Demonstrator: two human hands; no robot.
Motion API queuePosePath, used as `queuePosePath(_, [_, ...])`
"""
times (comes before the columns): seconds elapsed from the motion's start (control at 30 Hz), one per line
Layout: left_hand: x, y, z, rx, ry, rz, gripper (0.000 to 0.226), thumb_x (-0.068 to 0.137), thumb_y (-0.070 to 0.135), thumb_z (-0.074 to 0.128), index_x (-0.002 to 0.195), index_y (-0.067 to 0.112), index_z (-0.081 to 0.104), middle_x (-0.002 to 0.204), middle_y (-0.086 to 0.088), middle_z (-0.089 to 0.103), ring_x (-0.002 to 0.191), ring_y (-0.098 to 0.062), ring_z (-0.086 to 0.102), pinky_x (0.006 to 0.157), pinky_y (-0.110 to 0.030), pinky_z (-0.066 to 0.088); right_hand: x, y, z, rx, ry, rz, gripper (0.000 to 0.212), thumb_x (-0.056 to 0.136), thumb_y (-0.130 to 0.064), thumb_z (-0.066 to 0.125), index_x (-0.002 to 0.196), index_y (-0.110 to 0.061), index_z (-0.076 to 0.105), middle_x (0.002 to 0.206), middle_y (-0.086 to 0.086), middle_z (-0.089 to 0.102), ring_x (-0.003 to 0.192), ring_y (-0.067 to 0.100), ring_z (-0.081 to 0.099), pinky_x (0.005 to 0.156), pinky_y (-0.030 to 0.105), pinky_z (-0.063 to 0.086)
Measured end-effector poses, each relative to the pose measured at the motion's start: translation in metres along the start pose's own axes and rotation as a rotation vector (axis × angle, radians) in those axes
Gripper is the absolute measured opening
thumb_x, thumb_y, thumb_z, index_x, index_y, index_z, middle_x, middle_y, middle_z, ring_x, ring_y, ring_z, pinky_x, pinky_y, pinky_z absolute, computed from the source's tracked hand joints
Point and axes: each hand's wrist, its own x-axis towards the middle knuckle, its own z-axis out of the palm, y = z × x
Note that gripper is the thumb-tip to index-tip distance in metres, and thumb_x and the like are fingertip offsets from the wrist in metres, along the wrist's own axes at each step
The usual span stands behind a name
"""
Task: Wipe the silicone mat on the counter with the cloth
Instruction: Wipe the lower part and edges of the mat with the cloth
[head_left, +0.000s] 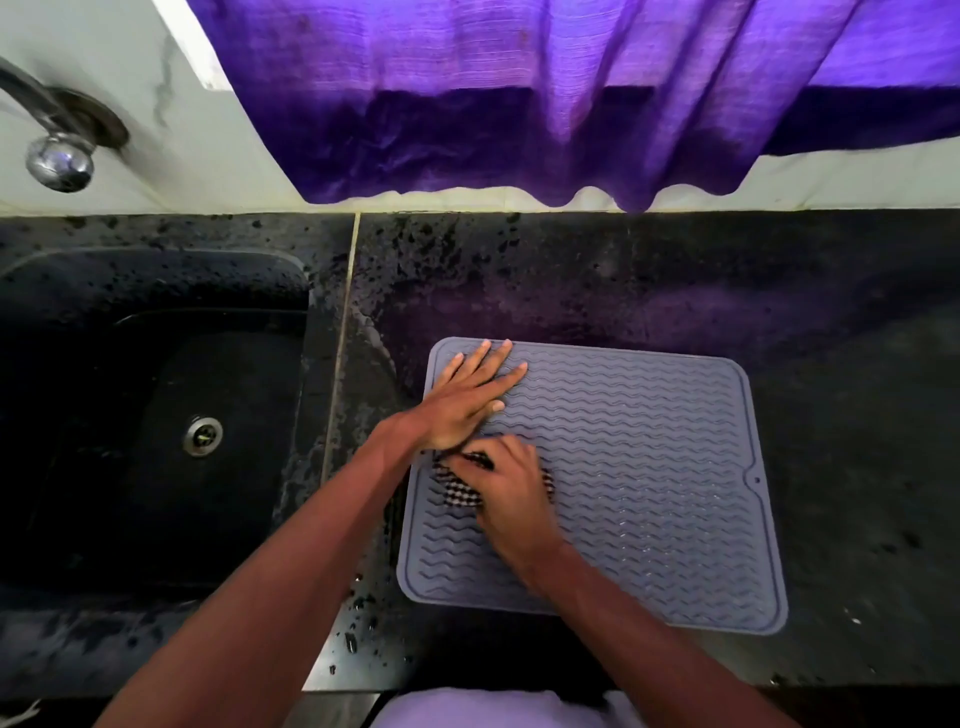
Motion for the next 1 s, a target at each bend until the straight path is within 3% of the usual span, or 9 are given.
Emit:
queuePosePath(0.1, [0.001, -0.003, 0.002, 0.011, 0.009, 0.015, 0.055, 0.111, 0.037, 0.028, 0.157, 0.037, -0.001, 0.164, 0.012, -0.021, 0.149, -0.014, -0.029, 0.111, -0.019, -0.028, 0.008, -0.017, 0.001, 0.044, -0.066, -0.030, 0.036, 0.082, -0.012, 0.056, 0.113, -0.027, 0.069, 0.100, 0.000, 0.062, 0.092, 0.025, 0.053, 0.073, 0.036, 0.038])
queuePosePath(0.23, [-0.004, 0.000, 0.002, -0.025, 0.096, 0.021, 0.068, 0.100, 0.067, 0.009, 0.159, 0.033, 0.009, 0.167, 0.008, -0.011, 0.152, -0.014, -0.021, 0.115, -0.020, -0.023, -0.006, -0.022, -0.017, -0.009, -0.063, -0.075, 0.035, 0.084, -0.016, 0.049, 0.113, -0.027, 0.066, 0.106, -0.002, 0.061, 0.096, 0.024, 0.053, 0.076, 0.038, 0.040])
queuePosePath(0.33, [-0.015, 0.014, 0.021, -0.077, 0.333, -0.032, 0.061, 0.106, 0.050, 0.024, 0.158, 0.019, 0.032, 0.169, 0.001, 0.009, 0.156, -0.018, -0.001, 0.125, -0.031, -0.004, -0.021, -0.002, -0.022, -0.125, -0.042, -0.074, 0.030, 0.084, -0.021, 0.049, 0.109, -0.029, 0.064, 0.104, -0.004, 0.059, 0.095, 0.024, 0.054, 0.076, 0.038, 0.039])
queuePosePath(0.43, [-0.026, 0.028, 0.047, -0.112, 0.480, -0.138, 0.054, 0.107, 0.037, 0.029, 0.153, 0.013, 0.042, 0.164, 0.003, 0.026, 0.153, -0.010, 0.014, 0.127, -0.040, 0.015, -0.029, 0.014, -0.020, -0.156, -0.020, -0.049, 0.024, 0.088, -0.023, 0.053, 0.108, -0.031, 0.063, 0.106, -0.005, 0.060, 0.097, 0.023, 0.055, 0.079, 0.039, 0.040])
queuePosePath(0.5, [-0.029, 0.032, 0.053, -0.134, 0.518, -0.203, 0.057, 0.107, 0.041, 0.026, 0.154, 0.012, 0.041, 0.162, 0.007, 0.029, 0.151, -0.001, 0.015, 0.126, -0.039, 0.017, -0.032, 0.014, -0.021, -0.167, -0.004, -0.044, 0.019, 0.090, -0.025, 0.053, 0.106, -0.031, 0.063, 0.105, -0.006, 0.060, 0.095, 0.022, 0.055, 0.079, 0.039, 0.040])
queuePosePath(0.6, [-0.032, 0.033, 0.052, -0.036, 0.541, -0.212, 0.059, 0.107, 0.045, 0.026, 0.154, 0.013, 0.040, 0.162, 0.006, 0.032, 0.152, -0.003, 0.020, 0.126, -0.035, 0.016, -0.035, 0.020, -0.028, -0.196, 0.008, -0.012, 0.019, 0.090, -0.027, 0.053, 0.106, -0.031, 0.062, 0.103, -0.006, 0.061, 0.093, 0.021, 0.054, 0.078, 0.038, 0.040])
queuePosePath(0.83, [-0.034, 0.036, 0.052, 0.044, 0.553, -0.216, 0.061, 0.105, 0.050, 0.033, 0.155, 0.016, 0.040, 0.163, 0.005, 0.033, 0.152, -0.007, 0.024, 0.126, -0.037, 0.020, -0.062, 0.066, -0.067, -0.309, -0.062, 0.098, 0.042, 0.078, -0.020, 0.046, 0.116, -0.033, 0.059, 0.107, -0.007, 0.059, 0.094, 0.022, 0.055, 0.078, 0.036, 0.039])
queuePosePath(1.0, [-0.035, 0.035, 0.053, 0.045, 0.567, -0.209, 0.061, 0.105, 0.052, 0.035, 0.154, 0.017, 0.041, 0.163, 0.006, 0.034, 0.152, -0.010, 0.027, 0.125, -0.037, 0.022, -0.087, 0.107, -0.093, -0.359, -0.050, 0.160, 0.064, 0.057, -0.007, 0.072, 0.116, -0.030, 0.062, 0.108, -0.004, 0.062, 0.095, 0.025, 0.058, 0.077, 0.037, 0.041])
